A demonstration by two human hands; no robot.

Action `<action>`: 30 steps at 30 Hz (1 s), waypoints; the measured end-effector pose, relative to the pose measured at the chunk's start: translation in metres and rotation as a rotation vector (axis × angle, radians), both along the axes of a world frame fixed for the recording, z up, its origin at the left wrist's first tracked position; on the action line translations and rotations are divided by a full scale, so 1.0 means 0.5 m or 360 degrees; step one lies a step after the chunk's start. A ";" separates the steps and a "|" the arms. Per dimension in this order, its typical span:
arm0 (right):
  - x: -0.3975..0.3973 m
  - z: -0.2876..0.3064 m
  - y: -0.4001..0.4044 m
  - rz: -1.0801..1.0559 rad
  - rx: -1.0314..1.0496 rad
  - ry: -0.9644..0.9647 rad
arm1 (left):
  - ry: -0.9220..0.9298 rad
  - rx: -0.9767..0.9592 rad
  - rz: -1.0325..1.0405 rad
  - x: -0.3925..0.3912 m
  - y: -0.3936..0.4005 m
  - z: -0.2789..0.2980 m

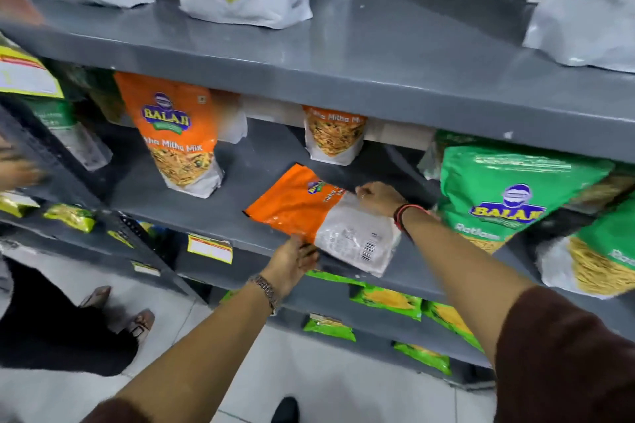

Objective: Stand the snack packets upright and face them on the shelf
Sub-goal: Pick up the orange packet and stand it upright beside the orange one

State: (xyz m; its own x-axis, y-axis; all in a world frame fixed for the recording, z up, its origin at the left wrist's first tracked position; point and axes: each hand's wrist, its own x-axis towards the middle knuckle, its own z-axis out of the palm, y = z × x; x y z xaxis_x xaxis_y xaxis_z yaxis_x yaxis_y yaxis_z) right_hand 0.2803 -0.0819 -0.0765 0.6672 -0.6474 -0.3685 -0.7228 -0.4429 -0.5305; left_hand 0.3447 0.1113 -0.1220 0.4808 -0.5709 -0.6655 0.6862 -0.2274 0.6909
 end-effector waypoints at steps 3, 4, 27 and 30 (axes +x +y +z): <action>0.043 -0.001 -0.001 -0.0216 0.0082 0.0083 | -0.0081 0.0091 -0.0086 0.036 -0.004 -0.012; 0.055 -0.003 -0.001 -0.0274 0.0096 0.0085 | -0.0104 0.0105 -0.0131 0.047 -0.004 -0.013; 0.085 0.021 0.093 -0.1141 0.0547 -0.1255 | -0.1298 -0.0469 -0.0071 0.264 0.019 0.131; 0.079 -0.009 0.108 -0.1089 0.0492 -0.1188 | -0.1280 -0.0475 -0.0133 0.270 0.012 0.114</action>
State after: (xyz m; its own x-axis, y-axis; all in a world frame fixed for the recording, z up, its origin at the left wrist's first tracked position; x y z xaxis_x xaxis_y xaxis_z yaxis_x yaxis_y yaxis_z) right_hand 0.3198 -0.0281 -0.0810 0.3213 -0.9191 -0.2282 -0.2114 0.1653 -0.9633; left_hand 0.4799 0.1174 -0.0651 0.6904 -0.7221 0.0427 -0.0481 0.0131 0.9988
